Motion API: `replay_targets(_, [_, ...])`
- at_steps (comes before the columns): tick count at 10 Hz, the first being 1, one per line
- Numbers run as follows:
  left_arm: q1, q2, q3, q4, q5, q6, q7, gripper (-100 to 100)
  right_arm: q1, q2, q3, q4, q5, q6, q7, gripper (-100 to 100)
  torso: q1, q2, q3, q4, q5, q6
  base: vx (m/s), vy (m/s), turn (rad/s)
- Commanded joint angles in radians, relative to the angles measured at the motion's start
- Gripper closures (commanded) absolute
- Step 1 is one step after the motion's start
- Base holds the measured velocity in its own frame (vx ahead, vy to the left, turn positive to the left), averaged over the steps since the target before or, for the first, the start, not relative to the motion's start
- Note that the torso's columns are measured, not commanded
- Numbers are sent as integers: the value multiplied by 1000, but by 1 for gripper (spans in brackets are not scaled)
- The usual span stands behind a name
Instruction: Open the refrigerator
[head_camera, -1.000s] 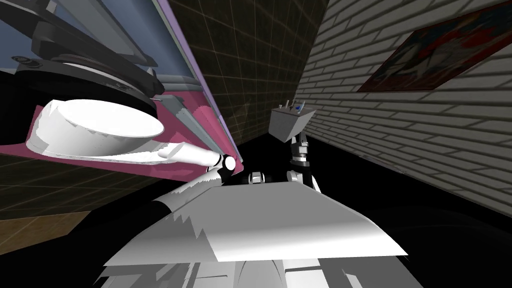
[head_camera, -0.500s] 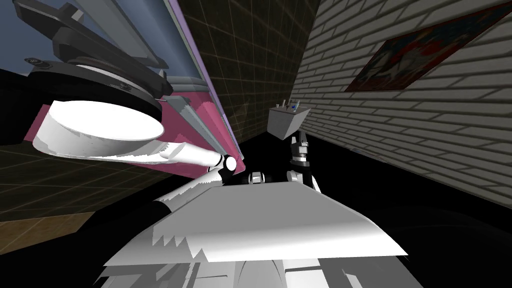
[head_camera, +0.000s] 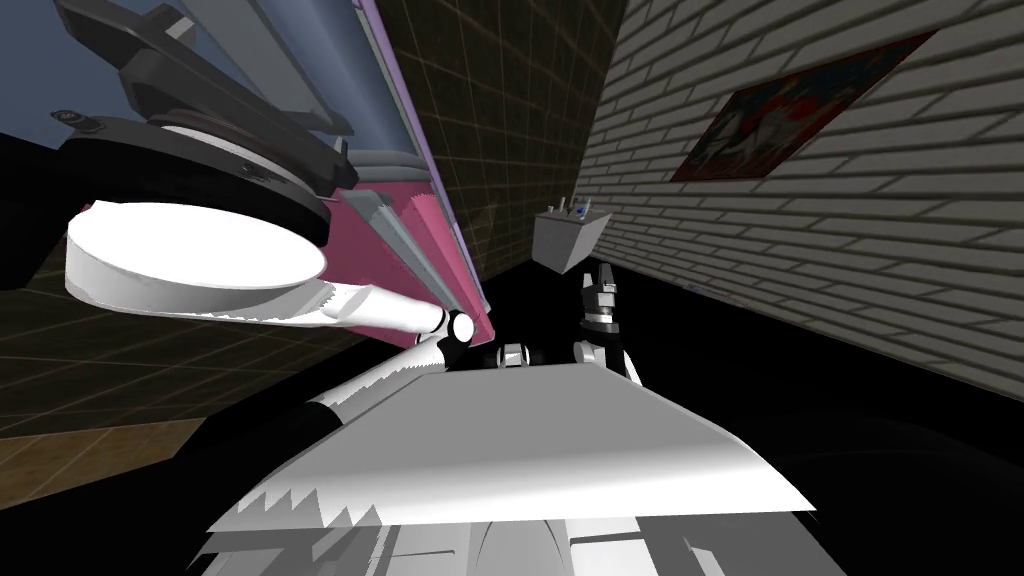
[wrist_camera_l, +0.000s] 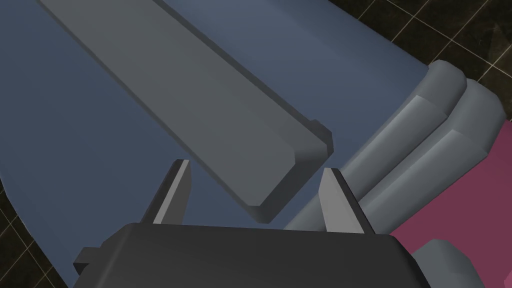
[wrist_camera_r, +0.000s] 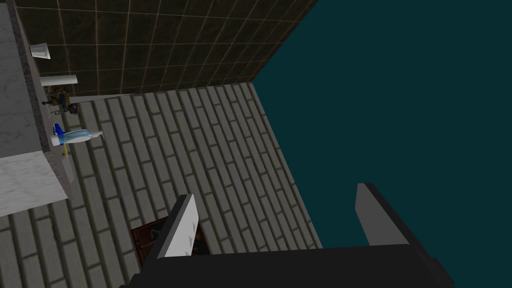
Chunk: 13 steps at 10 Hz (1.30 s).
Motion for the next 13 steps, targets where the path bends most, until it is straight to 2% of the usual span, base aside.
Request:
replay_targets(1, [-4,-1,-10,-11,21,15,16,100,0,0,0,0,0,0,0,0,-1,0,0,1,-1,0,-228,117,-45])
replay_targets(3, [-6,-4,-23,-21,54,38,37,100,0,0,0,0,0,0,0,0,-4,-2,-1,0,-1,0,-290,113,-71])
replay_targets(4, [-6,-4,-23,-21,54,38,37,100,0,0,0,0,0,0,0,0,-6,2,3,-1,-1,2,-222,122,-51])
replay_targets(5, [-7,-5,-29,-26,71,50,47,100,0,0,0,0,0,0,0,0,-7,-2,0,0,-2,1,-198,109,-54])
replay_targets(6, [-3,-8,-30,-21,63,52,40,100,0,0,0,0,0,0,0,0,-8,-4,-3,0,-3,2,-109,46,-33])
replay_targets(7, [-51,19,-83,29,116,7,28,100,1,0,0,0,0,0,0,0,-11,-10,-6,-1,-4,2,-201,81,3])
replay_targets(8, [-54,19,-91,45,129,1,28,100,0,0,0,0,0,0,0,0,-15,-2,-4,3,-10,7,-269,166,-45])
replay_targets(11, [-54,19,-91,151,129,-64,28,100,1,0,0,0,0,0,0,0,-18,1,0,7,-9,2,-68,69,-14])
replay_targets(13, [-54,19,-91,166,129,-80,28,100,1,0,0,0,0,0,0,0,-14,-1,-2,6,-8,3,17,-20,7])
